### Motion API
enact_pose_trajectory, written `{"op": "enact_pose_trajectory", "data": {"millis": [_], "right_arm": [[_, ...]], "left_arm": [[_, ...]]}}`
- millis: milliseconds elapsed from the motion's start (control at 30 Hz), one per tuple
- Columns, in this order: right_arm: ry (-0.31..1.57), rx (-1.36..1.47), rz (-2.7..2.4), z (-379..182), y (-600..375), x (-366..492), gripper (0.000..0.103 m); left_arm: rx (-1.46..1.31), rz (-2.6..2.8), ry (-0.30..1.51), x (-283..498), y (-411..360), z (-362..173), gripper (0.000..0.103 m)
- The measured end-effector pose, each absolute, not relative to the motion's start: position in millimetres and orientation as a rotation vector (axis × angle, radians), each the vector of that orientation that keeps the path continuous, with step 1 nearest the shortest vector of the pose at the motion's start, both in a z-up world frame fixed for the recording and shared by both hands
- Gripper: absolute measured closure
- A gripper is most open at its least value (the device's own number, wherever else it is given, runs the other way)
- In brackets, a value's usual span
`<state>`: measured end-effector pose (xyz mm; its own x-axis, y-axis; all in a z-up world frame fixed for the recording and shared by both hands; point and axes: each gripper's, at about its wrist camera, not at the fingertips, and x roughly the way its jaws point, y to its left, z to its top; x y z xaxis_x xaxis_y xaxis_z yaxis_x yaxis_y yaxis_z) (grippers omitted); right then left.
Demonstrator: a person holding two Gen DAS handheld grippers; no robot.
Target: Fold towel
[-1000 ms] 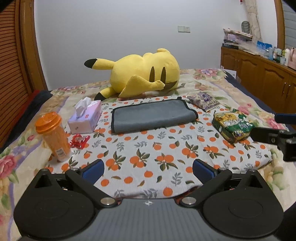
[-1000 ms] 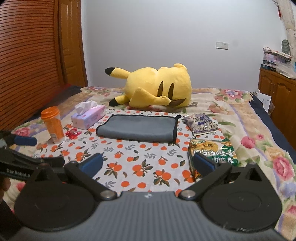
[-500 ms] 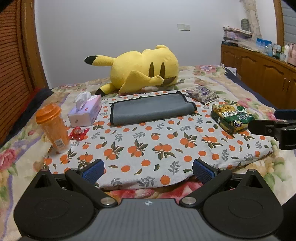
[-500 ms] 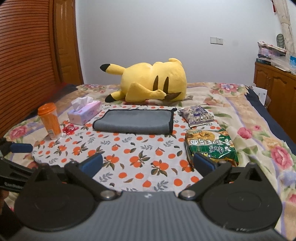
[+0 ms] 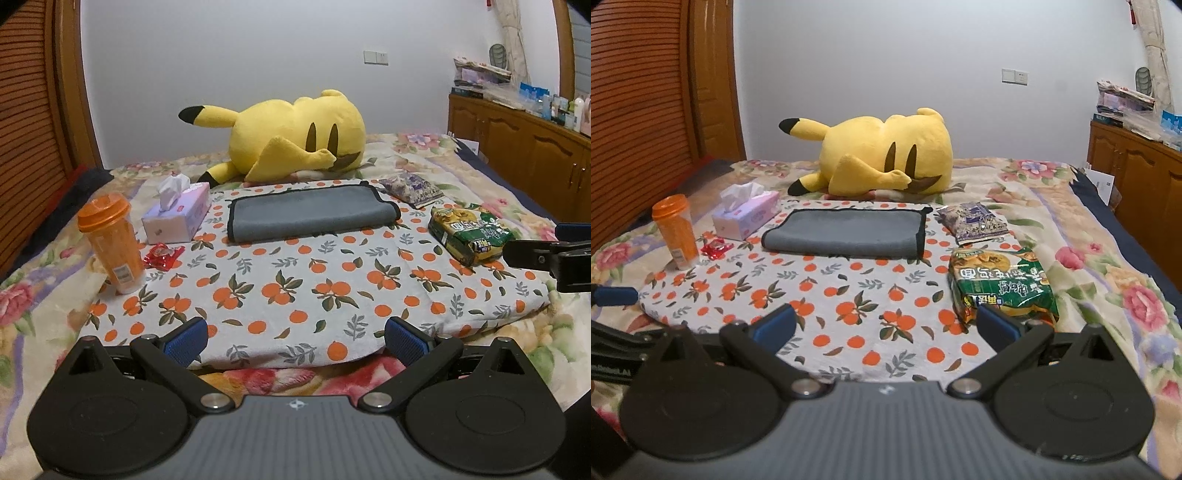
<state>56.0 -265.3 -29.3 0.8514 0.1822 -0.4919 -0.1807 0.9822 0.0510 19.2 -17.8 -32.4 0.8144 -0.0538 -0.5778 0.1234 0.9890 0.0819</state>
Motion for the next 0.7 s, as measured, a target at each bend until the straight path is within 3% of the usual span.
{"op": "enact_pose_trajectory", "data": {"millis": [700], "right_arm": [[0.438,0.029,0.178,-23.0,-272.1,47.8,0.000]], "left_arm": [[0.105,-0.078,0.475,2.6,-12.9,-19.7,0.000]]}}
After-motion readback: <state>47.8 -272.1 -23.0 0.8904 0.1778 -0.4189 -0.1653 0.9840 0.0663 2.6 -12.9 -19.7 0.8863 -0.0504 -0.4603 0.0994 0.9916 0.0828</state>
